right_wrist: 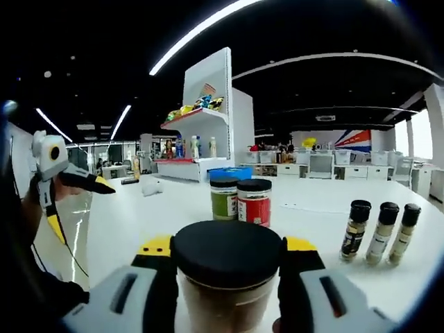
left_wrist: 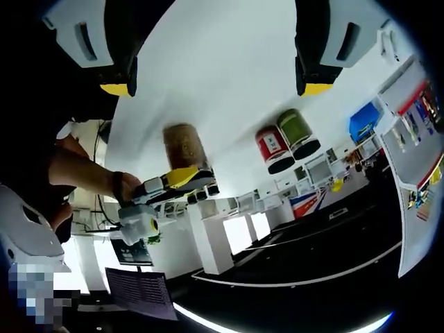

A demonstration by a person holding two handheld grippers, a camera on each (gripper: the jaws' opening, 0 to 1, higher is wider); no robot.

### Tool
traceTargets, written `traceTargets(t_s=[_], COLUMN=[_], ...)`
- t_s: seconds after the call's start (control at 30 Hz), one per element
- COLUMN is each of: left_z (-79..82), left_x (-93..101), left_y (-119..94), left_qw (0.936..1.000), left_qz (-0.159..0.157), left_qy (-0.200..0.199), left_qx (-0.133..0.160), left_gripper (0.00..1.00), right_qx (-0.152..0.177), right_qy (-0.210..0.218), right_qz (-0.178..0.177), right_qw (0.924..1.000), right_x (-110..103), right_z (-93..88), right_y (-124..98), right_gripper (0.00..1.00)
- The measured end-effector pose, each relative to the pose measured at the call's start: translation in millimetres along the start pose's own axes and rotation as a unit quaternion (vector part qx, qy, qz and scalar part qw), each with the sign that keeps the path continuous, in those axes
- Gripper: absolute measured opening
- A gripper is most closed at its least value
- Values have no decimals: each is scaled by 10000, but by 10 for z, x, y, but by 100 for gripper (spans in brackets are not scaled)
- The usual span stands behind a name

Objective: Pick up the mixed condiments and ingredients on the table and sort them into separate groups

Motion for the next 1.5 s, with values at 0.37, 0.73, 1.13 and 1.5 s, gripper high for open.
traceTargets(t_s=[0.37,0.73,1.13,1.5], left_z=[1,-62,-70,-100], left_x=[-21,-67,-126,-161], left_y=[-14,-127,-189,-185], left_qw=[10000,9999,9997,9997], left_qz=[22,150,197,73], left_qy=[23,-39,-31,-142], left_qx=[14,34,103,201], left_gripper=[93,93,93,93], right_qx=[88,351,457,669], right_qy=[-440,-221,-10,460], right_qz=[-145,-91,-1145,-1907], right_qw=[9989,9991,9924,9783], right_x=[22,265,768,1251], right_z=[366,938,1004,803], right_y=[59,498,1217,1660], right_gripper=[54,54,54,54])
Point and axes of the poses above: the point that each gripper's makers call its tool centre point, and the gripper's own axes: y roughly forward along the fingers, x roughly to its right, z roughly out of its top, the point moved 4 cm from there along -y, roughly backward along the fingers, and after that the axes turned 10 degrees about -x, right-handed, at the moved point
